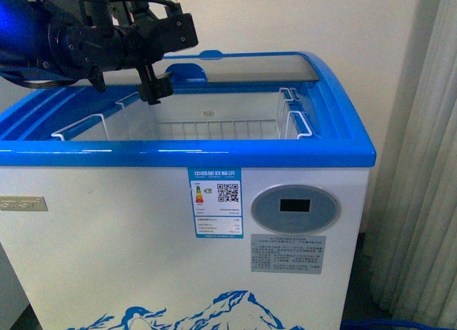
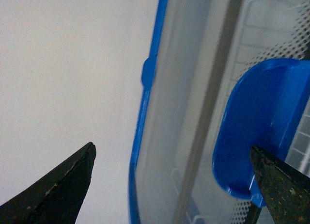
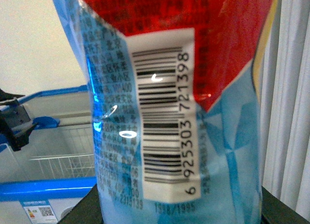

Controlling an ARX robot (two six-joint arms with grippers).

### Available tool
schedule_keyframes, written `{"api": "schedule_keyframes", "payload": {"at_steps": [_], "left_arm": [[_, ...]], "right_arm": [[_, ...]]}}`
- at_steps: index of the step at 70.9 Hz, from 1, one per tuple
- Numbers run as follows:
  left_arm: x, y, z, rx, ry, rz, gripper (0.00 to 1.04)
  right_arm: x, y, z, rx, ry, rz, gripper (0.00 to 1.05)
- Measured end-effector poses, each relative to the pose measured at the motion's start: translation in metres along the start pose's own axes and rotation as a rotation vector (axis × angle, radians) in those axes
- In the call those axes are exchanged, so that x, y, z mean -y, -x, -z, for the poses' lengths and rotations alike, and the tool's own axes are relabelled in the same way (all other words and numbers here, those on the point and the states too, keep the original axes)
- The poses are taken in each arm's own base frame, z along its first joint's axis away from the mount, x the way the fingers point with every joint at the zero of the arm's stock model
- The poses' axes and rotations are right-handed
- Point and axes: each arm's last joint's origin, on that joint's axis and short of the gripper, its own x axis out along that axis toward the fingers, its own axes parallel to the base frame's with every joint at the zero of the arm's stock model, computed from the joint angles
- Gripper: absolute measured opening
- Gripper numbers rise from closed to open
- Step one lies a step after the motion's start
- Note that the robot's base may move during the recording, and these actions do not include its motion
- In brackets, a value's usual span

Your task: Put drink in fridge

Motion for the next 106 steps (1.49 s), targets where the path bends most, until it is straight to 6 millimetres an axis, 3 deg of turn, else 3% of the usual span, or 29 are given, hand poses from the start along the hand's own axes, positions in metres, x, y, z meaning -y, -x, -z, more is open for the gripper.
{"api": "schedule_keyframes", "payload": {"at_steps": [11,20,32,38,44,56,61,69,74,83,99,106], "left_arm": [[-0.010,0.003,0.002,-0.089,0.080,-0.150,0.97],[-0.009,0.015,0.005,-0.193,0.246,-0.197,0.97],[-0.009,0.053,0.005,-0.345,0.616,-0.128,0.97],[-0.025,0.102,-0.005,-0.380,0.871,-0.134,0.97],[-0.035,0.147,-0.015,-0.383,1.011,-0.110,0.97],[-0.025,0.252,-0.039,-0.393,1.211,0.007,0.96],[-0.016,0.289,-0.043,-0.342,1.254,-0.097,0.87],[0.001,0.356,-0.042,-0.277,1.301,-0.186,0.69],[0.028,0.402,-0.041,-0.310,1.311,-0.165,0.57],[0.072,0.453,-0.029,-0.344,1.337,-0.102,0.37],[0.071,0.469,-0.029,-0.248,1.328,-0.213,0.04],[0.074,0.469,-0.028,-0.249,1.332,-0.215,0.03]], "right_arm": [[0.000,0.000,0.000,0.000,0.000,0.000,0.43],[0.000,0.000,0.000,0.000,0.000,0.000,0.43],[0.000,0.000,0.000,0.000,0.000,0.000,0.43],[0.000,0.000,0.000,0.000,0.000,0.000,0.43],[0.000,0.000,0.000,0.000,0.000,0.000,0.43],[0.000,0.000,0.000,0.000,0.000,0.000,0.43],[0.000,0.000,0.000,-0.001,0.000,0.000,0.43],[0.002,-0.005,-0.011,-0.315,0.092,-0.107,0.42],[0.004,-0.003,-0.014,-0.499,0.125,-0.162,0.42],[0.008,-0.014,-0.006,-0.601,0.180,-0.190,0.42],[-0.006,-0.084,-0.008,-0.490,0.489,-0.313,0.42],[-0.026,-0.128,-0.007,-0.439,0.669,-0.401,0.42]]}}
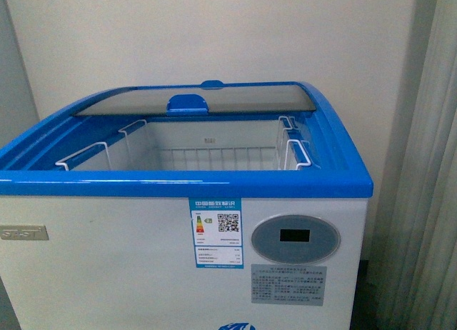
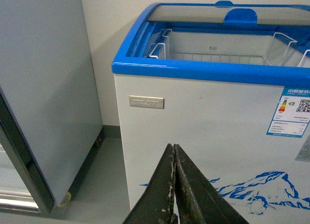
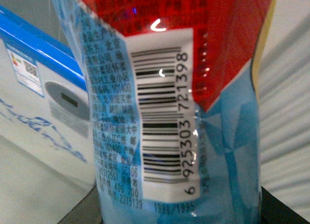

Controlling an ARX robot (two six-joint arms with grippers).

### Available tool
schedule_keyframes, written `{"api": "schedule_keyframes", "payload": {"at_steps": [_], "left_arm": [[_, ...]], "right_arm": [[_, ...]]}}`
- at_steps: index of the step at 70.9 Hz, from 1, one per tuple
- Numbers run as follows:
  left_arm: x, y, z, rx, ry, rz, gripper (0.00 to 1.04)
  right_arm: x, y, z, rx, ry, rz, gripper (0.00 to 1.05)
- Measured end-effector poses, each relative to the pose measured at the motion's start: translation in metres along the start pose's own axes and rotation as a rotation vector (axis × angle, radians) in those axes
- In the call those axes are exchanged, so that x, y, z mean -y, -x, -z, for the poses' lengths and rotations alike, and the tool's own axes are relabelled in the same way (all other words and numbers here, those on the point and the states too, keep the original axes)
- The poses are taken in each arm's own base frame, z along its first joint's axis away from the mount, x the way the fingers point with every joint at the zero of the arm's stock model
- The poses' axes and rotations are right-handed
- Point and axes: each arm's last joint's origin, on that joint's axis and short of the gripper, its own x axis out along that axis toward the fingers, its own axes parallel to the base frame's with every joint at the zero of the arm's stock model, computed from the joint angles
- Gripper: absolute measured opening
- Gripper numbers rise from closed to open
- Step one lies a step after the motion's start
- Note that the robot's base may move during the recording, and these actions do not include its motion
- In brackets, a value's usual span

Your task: Put drink in fridge

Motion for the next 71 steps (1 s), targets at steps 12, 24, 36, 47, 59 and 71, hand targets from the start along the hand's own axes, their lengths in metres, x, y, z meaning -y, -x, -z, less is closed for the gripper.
{"api": "schedule_keyframes", "payload": {"at_steps": [12,24,36,47,59,71], "left_arm": [[0.000,0.000,0.004,-0.004,0.000,0.000,0.03],[0.000,0.000,0.014,0.001,0.000,-0.002,0.03],[0.000,0.000,0.013,0.006,0.001,-0.002,0.03],[0.000,0.000,0.013,0.006,0.001,-0.001,0.03],[0.000,0.000,0.013,0.006,0.001,-0.001,0.03],[0.000,0.000,0.013,0.006,0.001,-0.001,0.03]], "right_arm": [[-0.003,-0.073,-0.038,0.016,0.443,-0.089,0.42],[-0.012,-0.136,-0.065,-0.063,0.685,-0.124,0.42],[-0.022,-0.188,-0.079,-0.108,0.758,-0.124,0.42],[-0.037,-0.219,-0.082,-0.102,0.776,-0.135,0.42],[-0.062,-0.248,-0.071,-0.102,0.801,-0.175,0.42],[-0.078,-0.272,-0.058,-0.112,0.806,-0.182,0.42]]}}
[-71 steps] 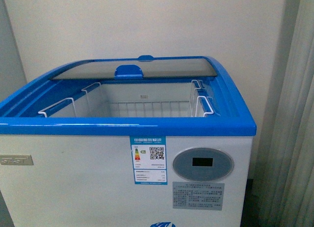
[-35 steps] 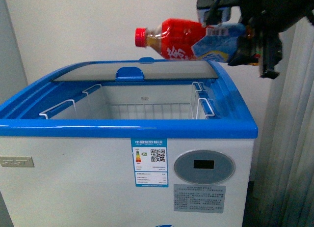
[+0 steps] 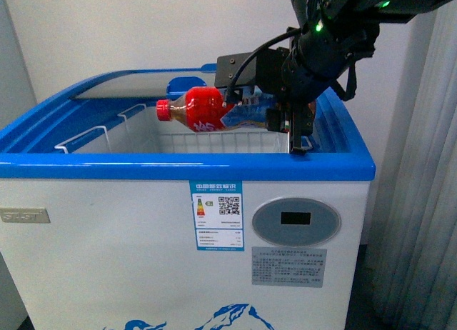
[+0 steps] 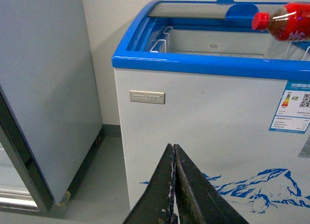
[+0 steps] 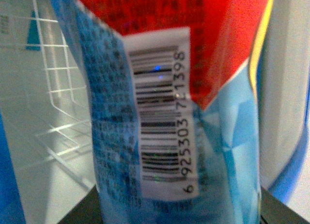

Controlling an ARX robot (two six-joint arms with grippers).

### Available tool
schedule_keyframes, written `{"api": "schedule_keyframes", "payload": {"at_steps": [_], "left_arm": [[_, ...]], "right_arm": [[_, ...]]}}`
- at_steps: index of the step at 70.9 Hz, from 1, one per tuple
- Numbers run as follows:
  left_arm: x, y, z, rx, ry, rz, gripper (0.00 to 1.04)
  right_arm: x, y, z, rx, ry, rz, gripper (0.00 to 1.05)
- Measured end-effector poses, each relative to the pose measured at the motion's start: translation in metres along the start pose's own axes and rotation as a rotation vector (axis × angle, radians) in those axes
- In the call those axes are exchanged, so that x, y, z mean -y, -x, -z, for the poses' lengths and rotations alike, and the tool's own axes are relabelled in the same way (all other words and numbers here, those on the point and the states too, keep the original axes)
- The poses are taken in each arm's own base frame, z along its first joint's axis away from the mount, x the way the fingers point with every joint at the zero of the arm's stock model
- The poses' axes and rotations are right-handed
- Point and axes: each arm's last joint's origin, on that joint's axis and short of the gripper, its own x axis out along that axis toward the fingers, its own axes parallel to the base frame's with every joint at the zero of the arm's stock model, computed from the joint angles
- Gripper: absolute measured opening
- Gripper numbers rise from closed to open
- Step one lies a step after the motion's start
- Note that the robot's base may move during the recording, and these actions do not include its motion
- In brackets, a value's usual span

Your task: Put drink in fridge

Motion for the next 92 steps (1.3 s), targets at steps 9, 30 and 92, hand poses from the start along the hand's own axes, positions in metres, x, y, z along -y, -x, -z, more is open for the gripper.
{"api": "schedule_keyframes", "payload": {"at_steps": [9,30,92], "left_arm": [[0.000,0.000,0.000,0.000,0.000,0.000,0.03],[0.000,0.000,0.000,0.001,0.000,0.000,0.03],[0.000,0.000,0.000,0.001,0.000,0.000,0.03]], "right_arm": [[0.004,-0.005,-0.003,-0.003,-0.006,0.041,0.42],[0.002,-0.010,-0.005,0.013,-0.019,0.060,0.83],[-0.107,0.335,0.109,-0.214,-1.582,0.133,0.97]]}}
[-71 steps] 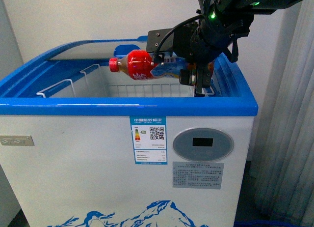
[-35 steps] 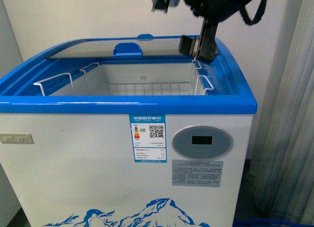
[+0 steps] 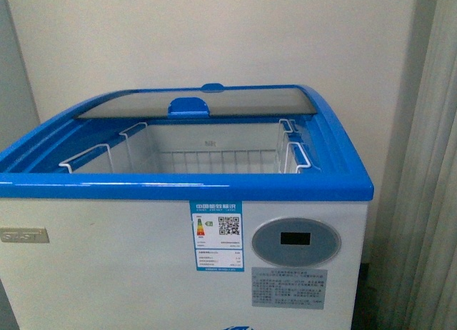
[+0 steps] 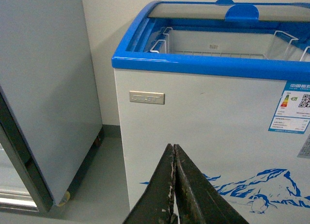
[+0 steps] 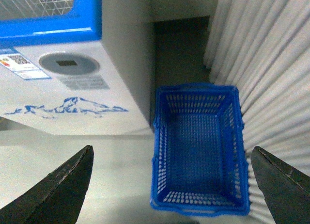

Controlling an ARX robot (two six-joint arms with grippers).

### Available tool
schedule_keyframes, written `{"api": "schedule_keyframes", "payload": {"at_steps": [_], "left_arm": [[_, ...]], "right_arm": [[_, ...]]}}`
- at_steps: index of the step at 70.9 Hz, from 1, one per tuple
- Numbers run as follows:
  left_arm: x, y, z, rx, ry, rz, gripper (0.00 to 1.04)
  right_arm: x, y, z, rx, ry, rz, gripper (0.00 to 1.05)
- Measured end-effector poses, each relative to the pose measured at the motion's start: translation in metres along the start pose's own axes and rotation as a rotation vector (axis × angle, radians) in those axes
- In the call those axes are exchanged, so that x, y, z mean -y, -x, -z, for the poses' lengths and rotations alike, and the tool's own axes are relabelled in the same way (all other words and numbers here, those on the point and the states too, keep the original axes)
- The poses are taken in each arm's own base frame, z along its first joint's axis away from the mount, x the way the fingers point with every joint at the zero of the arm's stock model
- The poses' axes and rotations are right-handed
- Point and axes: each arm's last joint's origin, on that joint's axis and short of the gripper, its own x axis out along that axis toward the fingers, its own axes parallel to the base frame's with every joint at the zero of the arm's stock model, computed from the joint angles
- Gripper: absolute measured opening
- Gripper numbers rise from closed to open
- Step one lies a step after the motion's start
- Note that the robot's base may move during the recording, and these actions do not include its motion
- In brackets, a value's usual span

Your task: Put drink in fridge

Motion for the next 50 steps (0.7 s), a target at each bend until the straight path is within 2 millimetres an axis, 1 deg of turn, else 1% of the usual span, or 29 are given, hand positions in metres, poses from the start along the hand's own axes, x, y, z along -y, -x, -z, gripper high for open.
{"api": "schedule_keyframes", "payload": {"at_steps": [2,5,7,8,12,16,18,23,27,29,31,32,36,38,41,50], "left_arm": [[0.000,0.000,0.000,0.000,0.000,0.000,0.03],[0.000,0.000,0.000,0.000,0.000,0.000,0.03],[0.000,0.000,0.000,0.000,0.000,0.000,0.03],[0.000,0.000,0.000,0.000,0.000,0.000,0.03],[0.000,0.000,0.000,0.000,0.000,0.000,0.03],[0.000,0.000,0.000,0.000,0.000,0.000,0.03],[0.000,0.000,0.000,0.000,0.000,0.000,0.03],[0.000,0.000,0.000,0.000,0.000,0.000,0.03],[0.000,0.000,0.000,0.000,0.000,0.000,0.03],[0.000,0.000,0.000,0.000,0.000,0.000,0.03],[0.000,0.000,0.000,0.000,0.000,0.000,0.03],[0.000,0.000,0.000,0.000,0.000,0.000,0.03],[0.000,0.000,0.000,0.000,0.000,0.000,0.03],[0.000,0.000,0.000,0.000,0.000,0.000,0.03],[0.000,0.000,0.000,0.000,0.000,0.000,0.03],[0.000,0.000,0.000,0.000,0.000,0.000,0.03]], "right_arm": [[0.002,0.010,0.010,-0.001,-0.027,0.003,0.97],[0.003,0.018,0.020,0.013,-0.047,-0.008,0.97],[0.004,0.021,0.027,0.112,-0.033,-0.051,0.92],[0.005,0.022,0.030,0.199,-0.017,-0.079,0.89],[0.008,0.024,0.041,0.444,0.035,-0.098,0.79],[0.009,0.020,0.050,0.595,0.076,-0.107,0.69],[0.010,0.015,0.056,0.625,0.089,-0.103,0.64],[0.011,-0.001,0.071,0.620,0.107,-0.097,0.52],[0.013,-0.015,0.085,0.596,0.115,-0.089,0.40],[0.014,-0.017,0.088,0.592,0.117,-0.089,0.36],[0.014,-0.020,0.092,0.592,0.120,-0.088,0.31],[0.015,-0.023,0.096,0.594,0.124,-0.087,0.26],[0.015,-0.026,0.102,0.603,0.126,-0.087,0.15],[0.016,-0.026,0.104,0.606,0.127,-0.088,0.12],[0.016,-0.029,0.108,0.609,0.129,-0.088,0.03],[0.018,-0.041,0.124,0.601,0.133,-0.086,0.03]]}}
